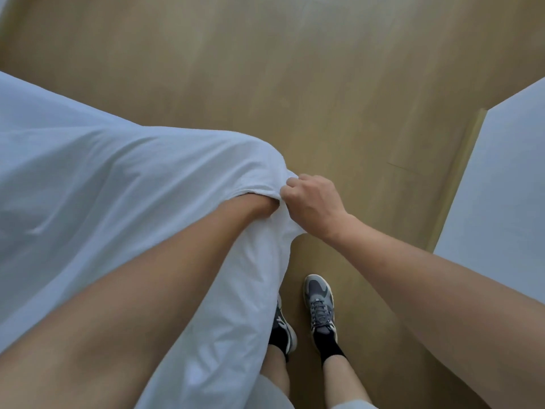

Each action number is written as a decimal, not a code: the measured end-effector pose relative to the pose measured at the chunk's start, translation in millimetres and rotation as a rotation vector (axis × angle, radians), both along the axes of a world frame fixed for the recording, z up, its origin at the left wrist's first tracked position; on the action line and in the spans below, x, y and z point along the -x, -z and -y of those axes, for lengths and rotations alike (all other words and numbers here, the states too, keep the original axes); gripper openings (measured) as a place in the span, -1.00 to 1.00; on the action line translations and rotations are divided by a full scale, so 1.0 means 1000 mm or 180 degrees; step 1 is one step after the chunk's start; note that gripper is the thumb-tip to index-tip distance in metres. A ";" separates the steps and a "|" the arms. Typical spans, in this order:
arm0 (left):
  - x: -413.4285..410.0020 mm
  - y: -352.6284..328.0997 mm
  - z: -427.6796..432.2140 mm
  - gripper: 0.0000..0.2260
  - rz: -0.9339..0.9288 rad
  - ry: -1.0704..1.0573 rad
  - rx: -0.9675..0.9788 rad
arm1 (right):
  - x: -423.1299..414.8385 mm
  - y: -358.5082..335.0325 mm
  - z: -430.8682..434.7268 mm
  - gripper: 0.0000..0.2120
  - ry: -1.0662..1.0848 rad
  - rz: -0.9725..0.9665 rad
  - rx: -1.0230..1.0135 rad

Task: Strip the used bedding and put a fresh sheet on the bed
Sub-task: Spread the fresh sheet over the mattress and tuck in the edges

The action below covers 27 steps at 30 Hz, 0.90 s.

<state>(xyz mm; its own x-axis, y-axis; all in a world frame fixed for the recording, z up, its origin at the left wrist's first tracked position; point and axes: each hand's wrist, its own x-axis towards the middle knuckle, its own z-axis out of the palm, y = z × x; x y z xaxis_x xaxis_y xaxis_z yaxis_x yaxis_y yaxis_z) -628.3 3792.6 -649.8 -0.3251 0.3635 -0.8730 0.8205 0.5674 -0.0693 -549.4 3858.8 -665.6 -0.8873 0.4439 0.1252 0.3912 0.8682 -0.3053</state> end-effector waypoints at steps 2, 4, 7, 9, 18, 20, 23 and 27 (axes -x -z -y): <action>0.009 -0.013 -0.011 -0.72 0.0252 0.0566 -0.0499 | -0.001 0.000 -0.003 -0.63 0.0229 0.0367 0.0409; 0.024 -0.055 0.003 -0.63 0.1188 0.1041 -0.0134 | -0.001 0.001 -0.003 -0.75 0.0416 0.0585 0.0580; 0.049 -0.093 -0.014 -0.80 0.2021 0.0085 -0.1134 | -0.004 0.000 0.006 -0.82 0.0292 0.0260 0.0501; 0.086 -0.080 -0.045 -0.88 0.0663 -0.0270 -0.2224 | -0.010 0.006 0.010 -0.77 -0.0023 0.0142 0.0443; 0.156 -0.046 -0.093 -0.24 0.0187 -0.0456 0.0482 | -0.023 0.014 0.002 -0.79 -0.0456 0.0544 0.1256; 0.157 -0.050 -0.088 -0.44 0.0715 -0.0628 0.0521 | -0.015 0.014 -0.012 -0.76 0.1258 0.0057 0.2930; 0.169 -0.046 -0.081 -0.51 0.1277 -0.0649 -0.0407 | 0.005 0.012 -0.031 -0.47 0.2346 -0.0603 0.5988; 0.174 -0.037 -0.075 -0.55 0.0904 -0.0724 -0.2433 | 0.047 0.020 -0.030 -0.72 0.2437 -0.1142 0.5888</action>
